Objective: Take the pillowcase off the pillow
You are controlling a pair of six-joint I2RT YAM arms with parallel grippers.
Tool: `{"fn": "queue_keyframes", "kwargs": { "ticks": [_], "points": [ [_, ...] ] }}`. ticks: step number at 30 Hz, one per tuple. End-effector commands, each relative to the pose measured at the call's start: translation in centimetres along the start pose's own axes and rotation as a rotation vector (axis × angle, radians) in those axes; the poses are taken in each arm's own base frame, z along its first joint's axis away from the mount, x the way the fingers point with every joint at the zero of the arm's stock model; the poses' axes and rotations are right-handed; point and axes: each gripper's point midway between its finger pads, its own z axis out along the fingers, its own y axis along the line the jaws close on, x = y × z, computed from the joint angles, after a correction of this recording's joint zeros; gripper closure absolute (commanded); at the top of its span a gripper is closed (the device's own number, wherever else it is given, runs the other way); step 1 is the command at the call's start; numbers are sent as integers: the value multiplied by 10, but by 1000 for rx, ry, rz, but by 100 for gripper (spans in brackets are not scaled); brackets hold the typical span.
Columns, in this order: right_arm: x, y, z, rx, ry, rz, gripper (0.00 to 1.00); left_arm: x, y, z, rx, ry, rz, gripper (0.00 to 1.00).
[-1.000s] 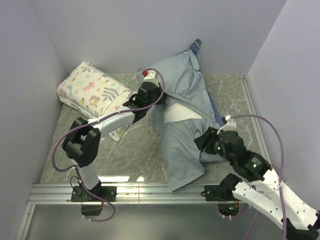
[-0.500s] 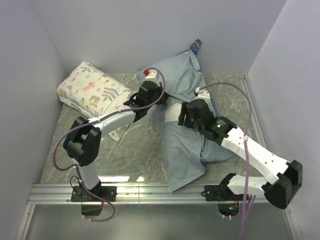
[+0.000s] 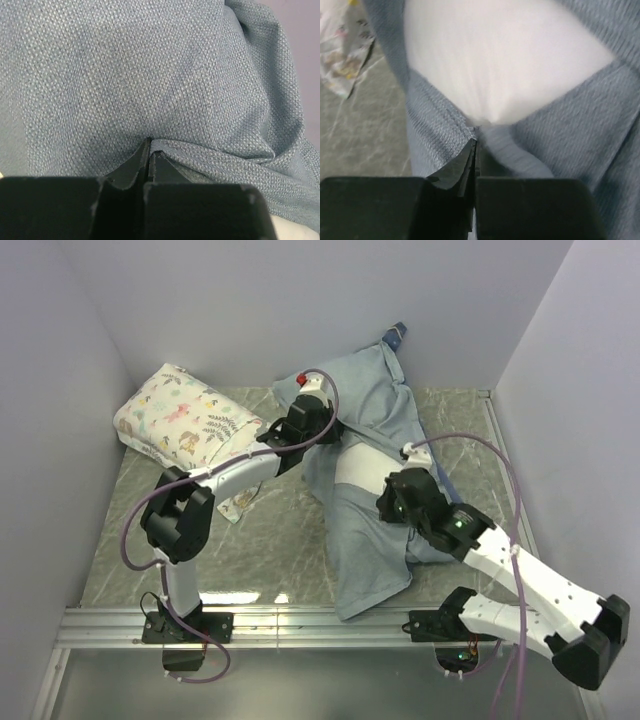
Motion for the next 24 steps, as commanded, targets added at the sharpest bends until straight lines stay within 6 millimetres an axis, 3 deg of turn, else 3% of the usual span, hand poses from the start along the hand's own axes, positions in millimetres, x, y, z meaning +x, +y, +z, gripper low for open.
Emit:
{"fn": "queue_keyframes", "kwargs": {
  "ticks": [1, 4, 6, 8, 9, 10, 12, 13, 15, 18, 22, 24],
  "points": [
    [31, 4, -14, -66, 89, 10, 100, -23, 13, 13, -47, -46, -29, 99],
    [55, 3, -20, -81, 123, 18, 100, -35, 20, 22, -58, -56, -46, 99],
    [80, 3, -22, -104, 169, 10, 100, -32, 31, 31, -76, -34, -48, 100],
    [98, 10, -24, -146, 207, 39, 100, -44, 28, 36, -65, -47, -38, 99],
    [118, 9, -23, -150, 246, 18, 100, -37, 31, 44, -65, -24, -32, 99],
    [127, 12, -22, -158, 262, 41, 100, -45, 28, 46, -59, -22, -17, 99],
    [155, 11, -21, -162, 316, 14, 100, -41, 33, 59, -68, 0, -7, 100],
    [160, 17, -20, -179, 320, 33, 100, -48, 27, 60, -54, 4, 4, 99],
    [181, 10, -14, -162, 361, 26, 100, -46, 33, 68, -63, 22, 8, 99],
    [185, 15, -4, -162, 360, 21, 100, -55, 34, 71, -48, 22, 3, 98],
    [173, 28, 8, -130, 341, -28, 100, -54, 32, 68, -23, 56, -7, 94],
    [170, 33, 18, -98, 339, -51, 93, -56, 23, 59, 21, 60, -7, 87]
  ]
}}
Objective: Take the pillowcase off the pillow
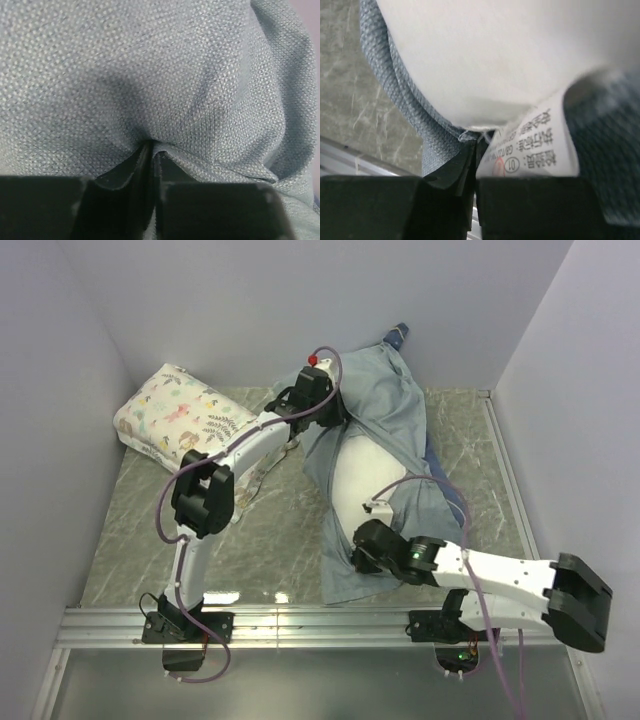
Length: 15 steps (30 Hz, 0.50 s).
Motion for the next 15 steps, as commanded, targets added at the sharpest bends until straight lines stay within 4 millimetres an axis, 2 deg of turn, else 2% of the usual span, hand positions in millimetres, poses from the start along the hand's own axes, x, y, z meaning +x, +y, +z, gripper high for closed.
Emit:
{"fn": "queue_keyframes", "kwargs": {
  "ticks": [1, 2, 3, 4, 5, 6, 7, 8, 9, 10, 13, 15],
  "points": [
    [3, 12, 8, 16, 41, -47, 91, -37, 24, -3, -23, -120, 5, 84],
    [2, 8, 15, 46, 42, -44, 90, -33, 22, -7, -8, -111, 1, 75],
    [-4, 7, 20, 51, 30, -27, 89, -24, 22, -16, 2, -94, -4, 55],
    [-4, 8, 20, 50, 28, -26, 89, -24, 22, -17, 2, -94, -4, 55],
    [-8, 11, 20, 41, 14, -21, 87, -20, 20, -26, 11, -87, -1, 48],
    [-11, 15, 19, 27, 3, -13, 85, -18, 20, -31, 12, -86, 1, 33],
    [-14, 17, 17, 20, -5, -10, 79, -29, 10, -48, 32, -118, 6, 28],
    [-16, 16, 17, 26, -15, -10, 77, -20, 15, -53, 25, -112, 4, 24],
    [-20, 19, 14, 14, -26, -8, 76, -21, 12, -61, 35, -120, 6, 17],
    [-20, 20, 13, 11, -26, -9, 73, -23, 9, -77, 34, -138, 7, 14],
    [-24, 21, 9, 3, -40, -4, 68, -22, 3, -103, 35, -159, 2, 9],
    [-27, 25, 6, -14, -47, 1, 65, -19, 1, -112, 22, -165, 10, 5]
  ]
}}
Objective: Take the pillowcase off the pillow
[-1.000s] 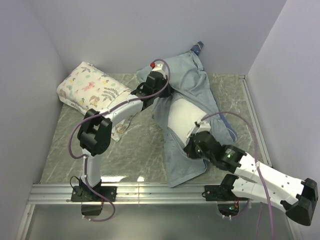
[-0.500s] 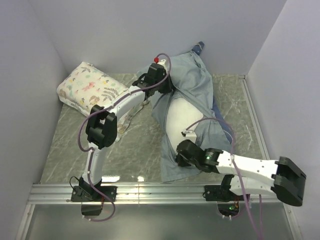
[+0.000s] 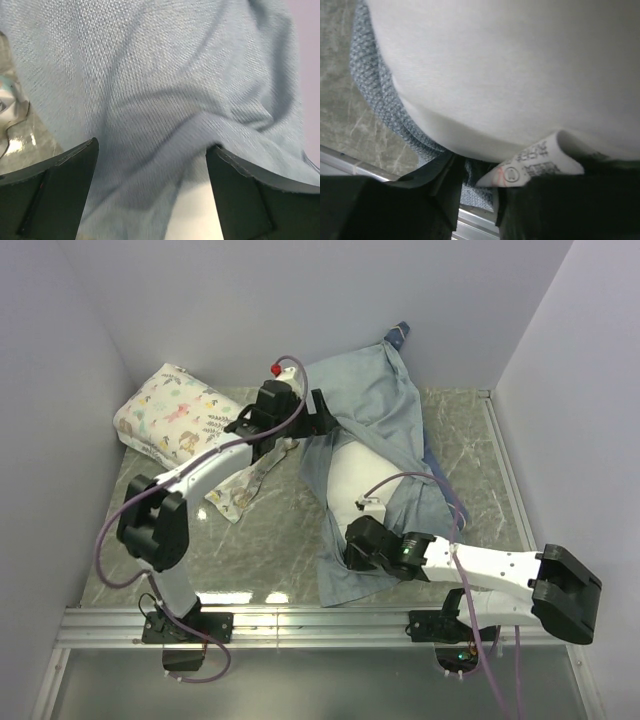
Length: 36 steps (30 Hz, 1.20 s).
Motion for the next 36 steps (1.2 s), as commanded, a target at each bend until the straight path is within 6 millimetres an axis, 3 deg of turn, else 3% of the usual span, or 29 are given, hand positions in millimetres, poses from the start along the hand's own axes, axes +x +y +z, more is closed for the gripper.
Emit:
{"fn": "queue_keyframes", "kwargs": {
  "ticks": [1, 5, 8, 9, 10, 11, 16, 18, 19, 20, 26, 31, 36],
  "points": [
    [-22, 19, -11, -59, -60, 25, 64, -23, -19, -35, 23, -97, 28, 5],
    [-25, 25, -13, -80, -64, 30, 63, -11, -13, -55, -6, -91, -9, 5],
    [-24, 25, -14, -90, -64, 31, 63, 19, -12, -73, -12, -79, -48, 5],
    [-23, 24, -14, -94, -63, 32, 63, 27, -20, -82, 12, -77, -51, 5],
    [-23, 27, -15, -108, -65, 37, 62, 51, -11, -82, -2, -41, -80, 5],
    [-25, 28, -18, -124, -73, 46, 62, 62, -10, -84, 1, -30, -94, 5],
    [-22, 27, -22, -140, -70, 41, 62, 132, -18, -103, 103, 53, -154, 5],
    [-21, 24, -22, -137, -71, 41, 62, 147, -28, -114, 163, 58, -170, 5],
    [-21, 24, -23, -136, -72, 40, 62, 167, -22, -118, 173, 94, -202, 4],
    [-21, 24, -24, -139, -73, 41, 62, 163, -30, -120, 226, 64, -220, 4],
    [-19, 23, -22, -135, -67, 34, 62, 190, -41, -122, 287, 113, -238, 6],
    [-17, 23, -19, -137, -60, 36, 62, 212, -39, -123, 287, 151, -266, 18],
    [-19, 29, -20, -147, -63, 34, 61, 235, -31, -122, 254, 202, -267, 48]
  ]
}}
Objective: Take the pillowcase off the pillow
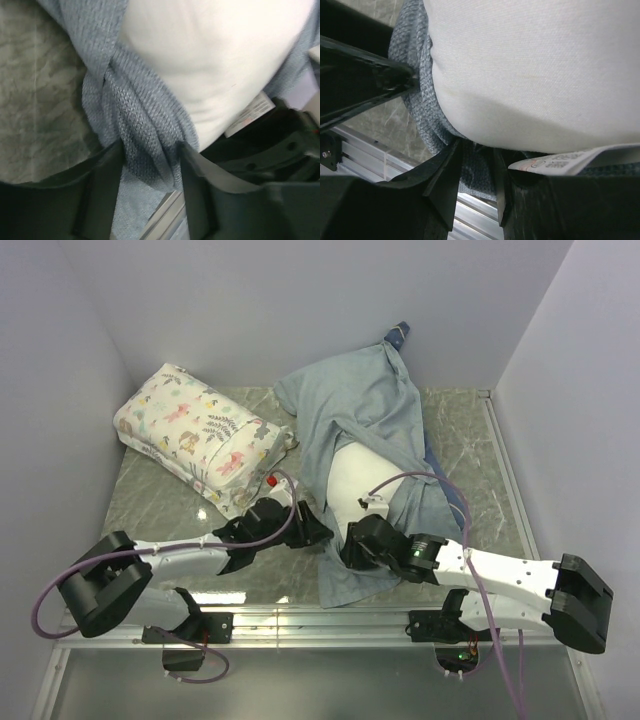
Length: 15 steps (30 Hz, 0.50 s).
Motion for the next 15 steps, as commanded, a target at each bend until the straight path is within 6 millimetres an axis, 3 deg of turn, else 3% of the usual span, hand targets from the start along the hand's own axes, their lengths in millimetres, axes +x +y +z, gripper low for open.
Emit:
{"fn": "queue_keyframes", "kwargs": {
  "ticks": [1, 5, 8, 10, 15],
  "points": [
    [-10, 13, 0, -36, -30, 2, 61, 10, -1, 2, 22, 13, -15, 53],
    [-14, 16, -3, -32, -34, -12, 58, 20, 12, -2, -20, 27, -23, 78],
    [-22, 18, -10, -26, -45, -24, 54, 24, 27, -5, -87, 34, -29, 87],
    [-28, 17, -19, -12, -61, -49, 51, 25, 33, -7, -116, 38, -25, 89],
    [-67, 38, -50, -21, -145, -98, 41, 29, 42, -7, -152, 51, -16, 92]
  ]
}}
